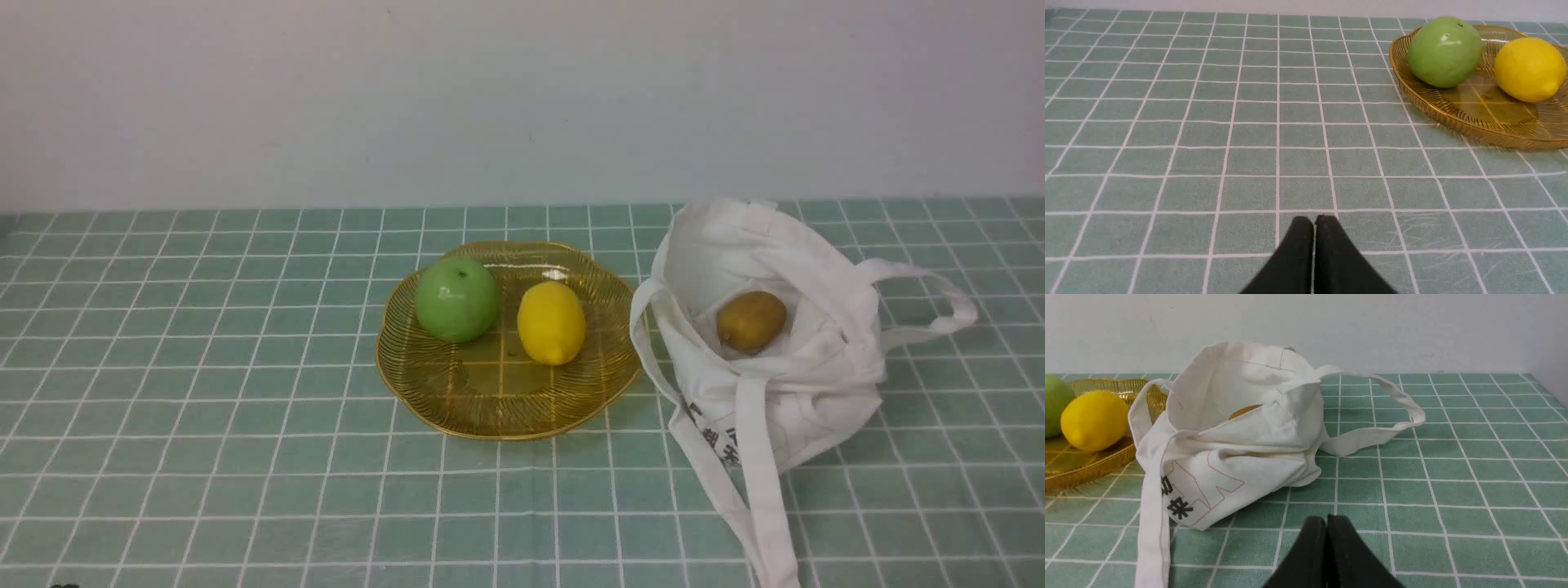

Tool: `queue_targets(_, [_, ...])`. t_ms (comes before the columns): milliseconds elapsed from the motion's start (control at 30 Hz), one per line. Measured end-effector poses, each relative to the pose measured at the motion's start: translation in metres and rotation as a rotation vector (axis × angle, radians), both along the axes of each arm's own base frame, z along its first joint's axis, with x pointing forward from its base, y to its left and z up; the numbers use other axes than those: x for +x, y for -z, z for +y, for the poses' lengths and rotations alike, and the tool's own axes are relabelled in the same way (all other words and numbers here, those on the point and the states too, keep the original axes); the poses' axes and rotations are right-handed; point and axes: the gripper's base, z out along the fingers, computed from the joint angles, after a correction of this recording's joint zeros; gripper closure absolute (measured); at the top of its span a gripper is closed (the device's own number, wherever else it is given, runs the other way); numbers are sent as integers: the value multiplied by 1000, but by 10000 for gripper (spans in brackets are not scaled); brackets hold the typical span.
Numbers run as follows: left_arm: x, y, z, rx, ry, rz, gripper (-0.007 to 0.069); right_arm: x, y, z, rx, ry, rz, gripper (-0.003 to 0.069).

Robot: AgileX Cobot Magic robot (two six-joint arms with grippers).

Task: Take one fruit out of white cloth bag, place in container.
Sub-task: 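Reach for the kiwi in the white bag with the right gripper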

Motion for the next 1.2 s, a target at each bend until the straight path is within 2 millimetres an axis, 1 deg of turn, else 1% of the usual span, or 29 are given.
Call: queue_targets(1200, [0, 0, 0, 0, 0, 0, 632, 0, 0, 1, -15, -18, 1, 673])
